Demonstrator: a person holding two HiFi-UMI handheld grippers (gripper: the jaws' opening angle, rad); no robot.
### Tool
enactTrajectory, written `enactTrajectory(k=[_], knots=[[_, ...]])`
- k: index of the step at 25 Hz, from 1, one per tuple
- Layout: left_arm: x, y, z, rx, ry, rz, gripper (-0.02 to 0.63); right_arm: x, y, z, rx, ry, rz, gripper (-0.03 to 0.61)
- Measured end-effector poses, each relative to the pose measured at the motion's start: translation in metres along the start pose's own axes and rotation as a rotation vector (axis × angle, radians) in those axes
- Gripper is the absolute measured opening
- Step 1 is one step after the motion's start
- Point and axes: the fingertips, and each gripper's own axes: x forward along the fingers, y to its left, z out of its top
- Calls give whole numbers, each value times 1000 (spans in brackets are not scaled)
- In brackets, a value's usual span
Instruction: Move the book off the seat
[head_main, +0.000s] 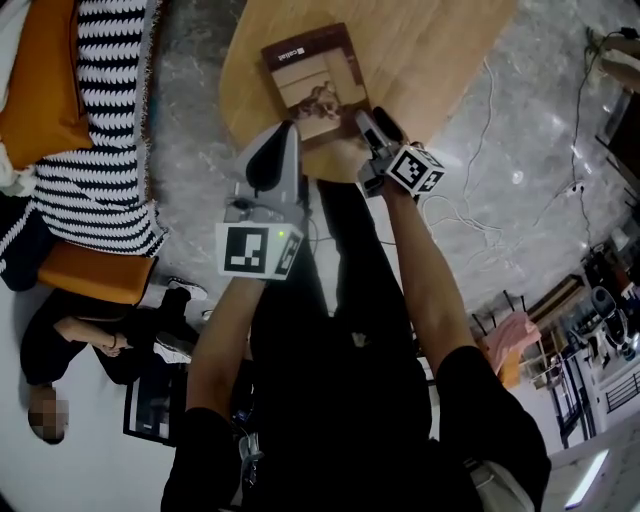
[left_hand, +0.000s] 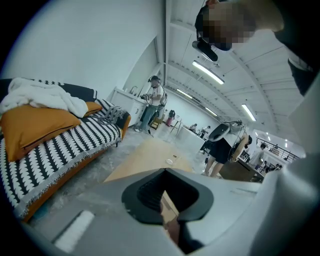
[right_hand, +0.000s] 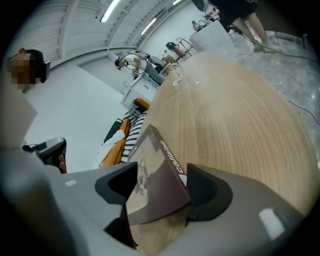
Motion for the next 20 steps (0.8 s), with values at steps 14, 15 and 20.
enactTrajectory(k=[14,15,20], knots=[[-13,-14,21,16,-24,-8,6,-15,11,2,-92,52,-69,294],[-14,-16,23,17,-26,-10,6,-17,12,1,-96,58,-75,287],[-20,-28,37,13,-36,-5,6,-24,20,2,-129,78,-99,231]])
